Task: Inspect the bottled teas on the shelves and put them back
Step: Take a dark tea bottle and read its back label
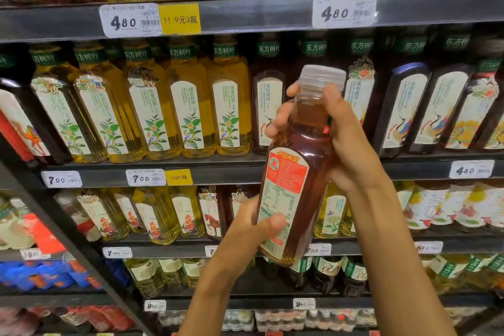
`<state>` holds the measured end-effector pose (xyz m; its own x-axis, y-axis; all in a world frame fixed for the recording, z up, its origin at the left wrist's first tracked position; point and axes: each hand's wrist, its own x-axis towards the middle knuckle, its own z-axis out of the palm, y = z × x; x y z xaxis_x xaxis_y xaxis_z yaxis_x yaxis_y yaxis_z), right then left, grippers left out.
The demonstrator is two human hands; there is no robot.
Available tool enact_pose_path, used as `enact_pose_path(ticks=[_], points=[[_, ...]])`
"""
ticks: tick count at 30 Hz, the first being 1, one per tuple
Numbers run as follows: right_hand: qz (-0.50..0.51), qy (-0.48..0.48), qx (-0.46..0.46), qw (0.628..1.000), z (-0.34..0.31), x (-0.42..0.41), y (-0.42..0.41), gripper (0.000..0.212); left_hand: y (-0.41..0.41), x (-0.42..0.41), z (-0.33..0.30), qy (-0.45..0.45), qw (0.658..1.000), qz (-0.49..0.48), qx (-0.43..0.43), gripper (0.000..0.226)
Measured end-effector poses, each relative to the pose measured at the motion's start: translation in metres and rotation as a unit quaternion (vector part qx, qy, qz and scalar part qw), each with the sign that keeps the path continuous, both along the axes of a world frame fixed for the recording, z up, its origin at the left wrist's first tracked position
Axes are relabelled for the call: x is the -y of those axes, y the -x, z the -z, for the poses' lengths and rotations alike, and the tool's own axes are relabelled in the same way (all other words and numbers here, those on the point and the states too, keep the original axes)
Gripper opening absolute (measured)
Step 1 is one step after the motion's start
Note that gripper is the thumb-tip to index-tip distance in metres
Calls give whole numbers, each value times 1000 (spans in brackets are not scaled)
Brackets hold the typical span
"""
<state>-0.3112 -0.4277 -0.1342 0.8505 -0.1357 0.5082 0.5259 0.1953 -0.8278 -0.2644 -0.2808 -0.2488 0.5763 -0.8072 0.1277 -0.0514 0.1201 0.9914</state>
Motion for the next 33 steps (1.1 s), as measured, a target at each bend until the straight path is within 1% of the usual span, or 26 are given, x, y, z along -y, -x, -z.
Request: enact_pose_path(ticks=[1, 2, 5, 6, 8, 10, 11, 13, 14, 15, 17, 18, 19, 21, 22, 23, 24, 26, 27, 28, 30, 31, 32, 33], points=[[2, -5, -8, 1000, 0, -1, 0, 42, 0, 0, 3, -19, 1000, 5, -16, 82], [11, -15, -16, 1000, 1, -1, 0, 37, 0, 0, 4, -27, 999, 13, -17, 84], [79, -47, -40, 995, 1, -3, -1, 32, 3, 4, -6, 9, 1000, 7, 4, 58], [112, -47, -46, 992, 1, -3, -2, 32, 3, 6, -9, 25, 1000, -13, 7, 58], [154, -31, -69, 985, -1, -2, -5, 34, 4, 13, -11, 52, 998, -46, -7, 65], [138, -13, -89, 986, -4, 1, -5, 46, 7, 17, -15, 80, 993, -53, -68, 71], [116, -10, -92, 989, -4, 2, -6, 52, 7, 17, -18, 92, 987, -26, -127, 76], [70, -14, -87, 994, -4, 4, -7, 47, 8, 16, -22, 125, 958, 77, -248, 81], [46, -21, -86, 995, -3, 4, -7, 44, 9, 15, -23, 140, 942, 124, -280, 80], [17, -32, -83, 996, -2, 2, -9, 44, 10, 15, -22, 146, 932, 156, -294, 79], [-26, -58, -76, 995, -1, -2, -12, 41, 12, 14, -20, 150, 926, 182, -295, 76], [-34, -66, -73, 995, -1, -3, -12, 38, 12, 15, -19, 138, 932, 172, -287, 76], [-31, -68, -72, 995, -2, -4, -12, 35, 11, 15, -18, 127, 945, 143, -267, 73], [-3, -55, -69, 996, -3, -3, -11, 32, 6, 14, -16, 96, 978, 29, -183, 54], [23, -44, -69, 996, -3, -3, -10, 31, 4, 12, -16, 79, 987, -7, -141, 47], [54, -36, -73, 995, -3, -2, -10, 30, 3, 11, -18, 62, 991, -26, -115, 45], [84, -33, -81, 993, -3, -2, -11, 29, 2, 10, -18, 43, 994, -44, -94, 50], [128, -34, -101, 986, -4, -3, -14, 28, 1, 11, -17, 22, 995, -63, -69, 68], [134, -33, -110, 984, -4, -2, -16, 30, 2, 12, -18, 29, 995, -66, -65, 71], [128, -30, -115, 985, -5, -1, -16, 33, 2, 14, -19, 45, 994, -63, -77, 69], [112, -11, -120, 986, -8, 1, -16, 39, 4, 15, -24, 85, 987, -42, -126, 53], [112, 1, -121, 986, -8, 2, -16, 36, 5, 15, -27, 104, 983, -28, -149, 44], [115, 9, -119, 986, -7, 4, -17, 30, 5, 15, -28, 121, 979, -16, -161, 39], [118, 10, -119, 986, -6, 5, -18, 24, 5, 16, -29, 128, 978, -13, -167, 42]])
